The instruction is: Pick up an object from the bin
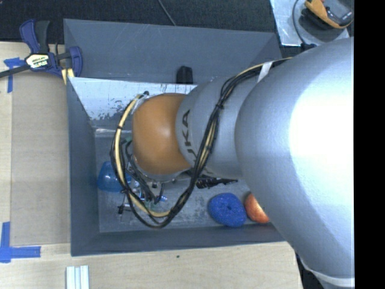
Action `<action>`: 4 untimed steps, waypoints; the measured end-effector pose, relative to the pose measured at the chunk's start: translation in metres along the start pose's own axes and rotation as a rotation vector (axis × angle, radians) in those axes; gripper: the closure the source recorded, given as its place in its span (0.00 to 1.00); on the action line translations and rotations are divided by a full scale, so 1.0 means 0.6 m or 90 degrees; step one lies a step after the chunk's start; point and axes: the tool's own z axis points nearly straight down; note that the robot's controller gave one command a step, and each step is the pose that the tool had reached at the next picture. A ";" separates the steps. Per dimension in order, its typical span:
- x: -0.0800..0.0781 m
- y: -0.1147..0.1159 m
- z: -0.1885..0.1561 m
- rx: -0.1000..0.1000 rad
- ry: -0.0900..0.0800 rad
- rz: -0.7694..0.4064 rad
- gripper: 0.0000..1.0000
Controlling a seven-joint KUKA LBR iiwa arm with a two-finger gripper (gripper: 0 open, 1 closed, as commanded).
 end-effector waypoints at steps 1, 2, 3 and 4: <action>0.021 0.026 0.002 0.002 0.004 0.077 0.00; -0.001 0.001 0.050 -0.001 -0.001 0.157 0.00; 0.010 0.006 0.052 0.002 0.003 0.063 1.00; 0.010 0.006 0.052 0.002 0.003 0.063 1.00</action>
Offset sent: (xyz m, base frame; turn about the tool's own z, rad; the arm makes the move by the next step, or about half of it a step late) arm 0.0011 0.0003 -0.0305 0.2553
